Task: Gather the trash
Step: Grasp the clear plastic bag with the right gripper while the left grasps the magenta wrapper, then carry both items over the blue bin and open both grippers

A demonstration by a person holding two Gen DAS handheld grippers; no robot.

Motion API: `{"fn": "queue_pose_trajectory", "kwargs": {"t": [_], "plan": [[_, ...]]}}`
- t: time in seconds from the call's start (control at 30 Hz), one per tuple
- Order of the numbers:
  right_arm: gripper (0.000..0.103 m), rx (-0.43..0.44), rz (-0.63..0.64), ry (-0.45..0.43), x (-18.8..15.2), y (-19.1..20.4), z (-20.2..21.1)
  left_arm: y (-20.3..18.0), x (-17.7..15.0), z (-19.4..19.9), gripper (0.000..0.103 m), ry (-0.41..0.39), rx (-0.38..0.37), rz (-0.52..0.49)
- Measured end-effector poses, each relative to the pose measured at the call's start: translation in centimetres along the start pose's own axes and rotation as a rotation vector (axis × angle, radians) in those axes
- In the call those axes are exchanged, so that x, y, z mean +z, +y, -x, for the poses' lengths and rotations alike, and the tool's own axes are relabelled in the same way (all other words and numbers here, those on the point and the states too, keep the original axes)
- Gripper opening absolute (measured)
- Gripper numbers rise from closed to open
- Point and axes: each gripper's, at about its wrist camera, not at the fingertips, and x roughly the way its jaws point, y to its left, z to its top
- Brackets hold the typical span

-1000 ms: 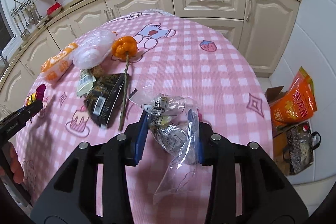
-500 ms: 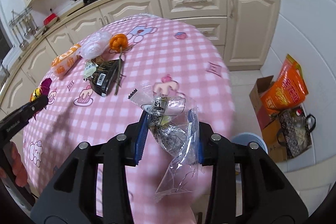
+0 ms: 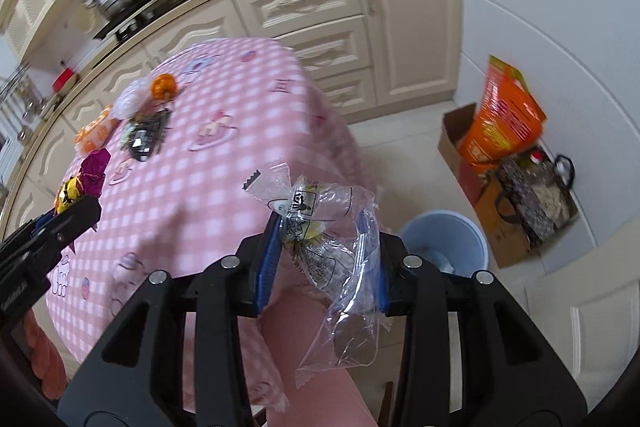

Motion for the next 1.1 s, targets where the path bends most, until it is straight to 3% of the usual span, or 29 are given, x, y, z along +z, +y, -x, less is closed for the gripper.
{"fn": "queue_pose_trajectory", "kwargs": {"t": [0.63,0.93,1.1], "plan": [[0.039,-0.154,-0.264,0.012,-3.3,-14.2,2.4,-15.9,-0.2,-6.9,0.040,0.132,-0.208,-0.219],[0.039,-0.219,-0.370,0.045,-3.6,-19.8,1.6,-21.9,0.0,-11.6,0.040,0.196,-0.242,-0.308],[0.039,-0.237,-0.398,0.057,-3.5,-21.4,1.1,-23.0,0.6,-14.0,0.041,0.213,-0.245,-0.314]]}}
